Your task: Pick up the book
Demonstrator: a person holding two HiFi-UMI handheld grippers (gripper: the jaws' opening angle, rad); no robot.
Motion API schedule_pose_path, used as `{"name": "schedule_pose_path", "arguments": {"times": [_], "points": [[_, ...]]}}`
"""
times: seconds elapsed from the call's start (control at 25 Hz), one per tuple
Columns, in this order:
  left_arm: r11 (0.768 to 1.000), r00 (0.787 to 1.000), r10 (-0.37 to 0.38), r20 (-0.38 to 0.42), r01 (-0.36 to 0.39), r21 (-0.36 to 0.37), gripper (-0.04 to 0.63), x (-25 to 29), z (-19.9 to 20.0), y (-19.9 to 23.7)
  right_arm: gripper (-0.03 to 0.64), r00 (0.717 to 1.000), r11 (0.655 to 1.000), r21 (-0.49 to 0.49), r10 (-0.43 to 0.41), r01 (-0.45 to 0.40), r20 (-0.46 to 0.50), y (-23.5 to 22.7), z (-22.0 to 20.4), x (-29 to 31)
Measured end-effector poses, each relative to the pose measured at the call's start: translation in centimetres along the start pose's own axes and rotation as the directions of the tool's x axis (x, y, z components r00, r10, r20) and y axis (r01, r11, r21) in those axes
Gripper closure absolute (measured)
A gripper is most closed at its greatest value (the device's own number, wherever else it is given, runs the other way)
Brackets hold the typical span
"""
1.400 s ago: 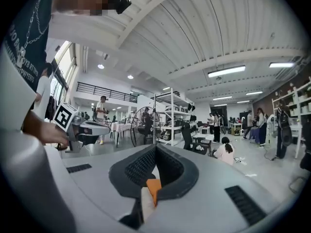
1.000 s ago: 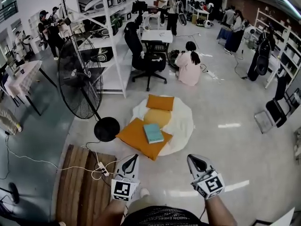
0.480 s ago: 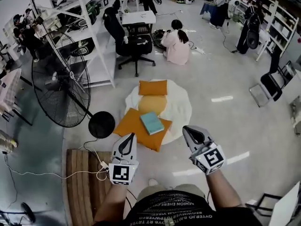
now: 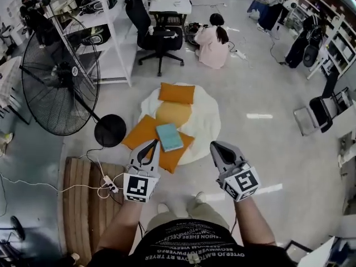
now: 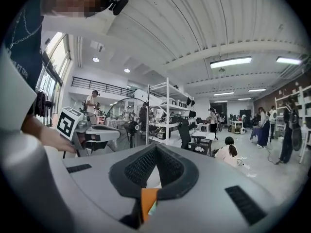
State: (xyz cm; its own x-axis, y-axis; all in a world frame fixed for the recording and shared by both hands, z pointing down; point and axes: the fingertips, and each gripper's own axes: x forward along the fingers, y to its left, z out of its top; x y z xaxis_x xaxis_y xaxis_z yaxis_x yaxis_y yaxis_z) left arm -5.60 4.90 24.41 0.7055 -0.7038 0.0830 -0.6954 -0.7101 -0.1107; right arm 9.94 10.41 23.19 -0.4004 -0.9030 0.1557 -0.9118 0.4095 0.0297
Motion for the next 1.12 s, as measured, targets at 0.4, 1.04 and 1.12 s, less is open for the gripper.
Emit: {"name": "schedule_pose_path", "arguments": {"times": [0.4, 1.04, 1.12], "points": [[0.98, 0.98, 0.194, -0.044, -0.195, -0.035, 0.594, 6.5, -0.7, -1.4, 0.62, 0.988, 0.988, -0.002, 0.153, -0.153, -0.009, -9.7, -1.8, 3.6], [0.96, 0.955, 0.279, -0.098, -0.281, -0.006, 0.594, 12.3, -15.3, 5.3, 0.62, 0.935, 0.934, 0.126, 0.345, -0.333, -0.081, -9.9, -14.0, 18.9], [0.963, 0.957, 0.264, -0.122, -0.268, -0.017, 0.594, 13.0, -18.0, 6.1, 0.62, 0.931, 0.932, 0.134, 0.352, -0.337, -0.102, -9.7, -16.3, 20.5]]}}
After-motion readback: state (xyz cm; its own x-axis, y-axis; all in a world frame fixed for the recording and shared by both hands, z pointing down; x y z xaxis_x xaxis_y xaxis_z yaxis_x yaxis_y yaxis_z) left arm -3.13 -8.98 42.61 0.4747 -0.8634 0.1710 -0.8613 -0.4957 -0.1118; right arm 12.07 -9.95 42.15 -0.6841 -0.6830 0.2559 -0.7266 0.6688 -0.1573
